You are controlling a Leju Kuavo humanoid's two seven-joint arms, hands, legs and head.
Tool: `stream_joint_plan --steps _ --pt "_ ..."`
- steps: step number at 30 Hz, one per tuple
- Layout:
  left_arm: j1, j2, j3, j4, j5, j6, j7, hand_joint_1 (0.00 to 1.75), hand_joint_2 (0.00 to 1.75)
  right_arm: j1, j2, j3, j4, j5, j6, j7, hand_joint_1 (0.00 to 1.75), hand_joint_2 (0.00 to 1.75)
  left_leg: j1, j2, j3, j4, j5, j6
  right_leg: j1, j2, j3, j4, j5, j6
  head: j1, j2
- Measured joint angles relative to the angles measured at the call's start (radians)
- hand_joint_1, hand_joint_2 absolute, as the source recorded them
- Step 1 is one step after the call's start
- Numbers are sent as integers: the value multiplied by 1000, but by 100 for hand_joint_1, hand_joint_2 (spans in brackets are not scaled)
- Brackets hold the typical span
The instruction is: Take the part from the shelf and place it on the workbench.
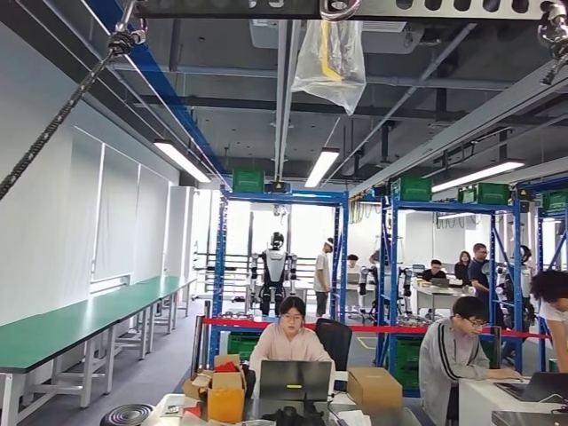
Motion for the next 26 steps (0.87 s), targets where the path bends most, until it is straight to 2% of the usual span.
stream_joint_plan --steps 1,2,3,4,5,6,7,8,9,10,12,13,14,15,16,17,19,21,23,25,26 --pt "0 -1 0 0 0 -1 0 0 0 0 -2 -3 0 2 -4 17 0 0 0 1 -12 1 9 -1 -2 0 19 -1 20 2 0 0" --pt "-1 -2 0 0 0 -2 -1 0 0 1 -3 -5 1 2 -7 30 0 0 0 1 -22 1 17 -3 -2 0 55 -39 50 1 0 0" --pt "-1 -3 0 0 0 -2 -2 0 0 0 -5 -7 1 2 -9 40 0 0 0 1 -31 1 24 -6 -2 0 106 -109 77 -2 0 0" --pt "-2 -4 1 0 0 -3 -2 0 0 0 -7 -8 1 2 -11 48 0 0 -1 0 -37 2 30 -9 0 1 163 -195 92 -8 0 0" --pt "-2 -6 1 0 1 -4 -2 0 0 -1 -9 -9 2 3 -14 58 0 0 -2 1 -41 2 36 -13 3 1 210 -271 96 -16 0 0" --pt "-3 -7 1 0 2 -5 -1 0 0 -2 -11 -10 2 3 -17 73 0 0 -2 1 -45 2 42 -19 6 1 240 -324 93 -22 0 0" --pt "-4 -8 2 0 3 -6 3 0 0 -2 -12 -12 2 3 -20 94 0 0 -1 1 -49 2 48 -25 9 1 254 -352 89 -27 0 0" --pt "-4 -8 3 0 4 -6 7 0 0 -1 -13 -15 3 2 -22 118 0 0 0 1 -52 2 55 -32 10 1 252 -360 90 -33 0 0" --pt "-5 -8 3 0 4 -5 12 0 0 -1 -13 -19 3 1 -23 147 0 44 0 0 -56 4 52 -37 9 -1 248 -364 96 -39 0 0" --pt "-6 -8 3 0 4 -4 19 0 0 0 -14 -24 4 -1 -23 178 0 87 1 -2 -64 19 37 -41 8 -2 244 -367 103 -47 0 0" --pt "-7 -9 4 0 4 -2 32 0 0 1 -14 -31 4 -5 -23 239 0 175 2 -5 -101 107 -31 -46 6 -7 230 -367 115 -60 0 0" --pt "-7 -9 4 0 5 0 38 0 0 3 -14 -35 4 -6 -24 263 0 175 3 -6 -128 177 -72 -48 8 -7 221 -363 118 -64 0 0" --pt "-7 -9 4 0 5 3 42 0 44 4 -14 -38 5 -7 -26 282 0 175 3 -6 -150 243 -100 -50 10 -8 212 -357 120 -66 0 0" --pt "-8 -9 4 0 6 5 45 0 87 6 -14 -42 5 -7 -28 296 0 175 4 -6 -161 284 -110 -53 12 -8 204 -350 121 -67 0 0" --pt "-8 -9 4 0 7 6 46 0 131 7 -14 -46 5 -9 -30 309 0 175 5 -6 -154 288 -102 -57 12 -8 197 -343 121 -67 0 0" --pt "-8 -9 4 0 7 7 47 0 175 7 -14 -50 5 -10 -32 320 0 175 9 -7 -130 252 -77 -62 11 -7 191 -334 119 -67 0 0" --pt "-12 -11 5 0 9 9 45 0 175 7 -15 -59 5 -13 -34 337 0 175 18 -7 -63 128 -22 -80 12 -4 177 -310 111 -61 0 0" --pt "-17 -14 6 0 14 9 42 0 175 7 -18 -67 4 -15 -35 347 0 175 22 -8 -32 55 -10 -73 17 -1 157 -284 103 -54 0 0" --pt "-19 -15 9 0 18 9 40 0 175 7 -19 -75 4 -16 -35 351 0 87 20 -7 -36 48 -18 -54 19 0 144 -273 102 -51 -1 0" --pt "-18 -16 12 0 19 9 40 0 175 8 -19 -81 5 -17 -35 351 0 0 17 -7 -39 49 -16 -52 18 0 143 -276 104 -47 -1 0" --pt "-18 -16 13 0 19 9 40 0 175 9 -19 -82 5 -17 -35 351 0 0 16 -7 -39 49 -16 -51 17 0 143 -276 105 -46 -1 0"
